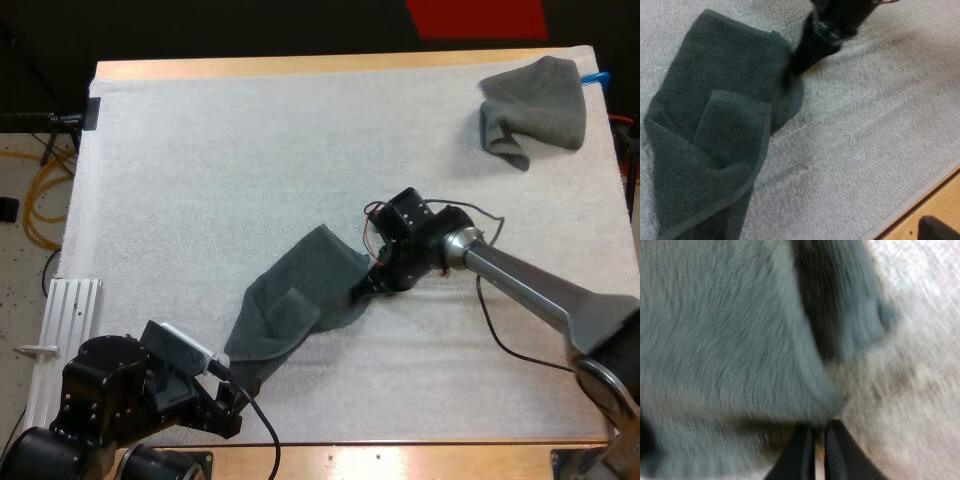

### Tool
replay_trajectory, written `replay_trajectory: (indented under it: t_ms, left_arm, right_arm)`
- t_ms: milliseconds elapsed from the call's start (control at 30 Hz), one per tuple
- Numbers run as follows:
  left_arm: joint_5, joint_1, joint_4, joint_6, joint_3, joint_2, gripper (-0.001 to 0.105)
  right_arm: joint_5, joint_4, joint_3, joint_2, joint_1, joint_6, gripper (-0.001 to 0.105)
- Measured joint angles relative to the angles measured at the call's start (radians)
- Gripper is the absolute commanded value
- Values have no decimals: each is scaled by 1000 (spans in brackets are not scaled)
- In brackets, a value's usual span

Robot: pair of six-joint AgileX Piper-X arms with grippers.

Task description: Pick towel from pile fold and stack

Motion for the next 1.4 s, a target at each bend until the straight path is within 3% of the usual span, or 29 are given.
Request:
replay_trajectory:
  t_ms: [100,267,367,567,700,800,833,1067,1300,1400]
  left_arm:
    - [0,0,0,26,0,0,72]
    - [0,0,0,131,0,11,72]
    - [0,0,0,158,0,52,72]
    - [21,0,0,193,0,135,72]
    - [28,0,0,194,0,152,72]
    - [30,0,0,194,0,152,72]
    - [31,0,0,194,0,152,72]
    - [30,0,0,194,0,152,72]
    - [30,0,0,194,0,152,72]
    - [30,0,0,194,0,152,72]
  right_arm:
    - [89,113,0,-89,0,-59,0]
    - [119,273,8,-210,0,-90,0]
    - [119,229,55,-240,0,-87,0]
    - [87,-13,104,-220,0,-22,2]
    - [67,-89,104,-179,0,-20,28]
    - [58,-113,104,-143,0,-49,55]
    - [57,-117,104,-130,0,-69,59]
    - [50,-136,104,-40,0,-153,47]
    - [34,-186,104,-23,0,-157,47]
    - [19,-187,100,-19,0,-159,42]
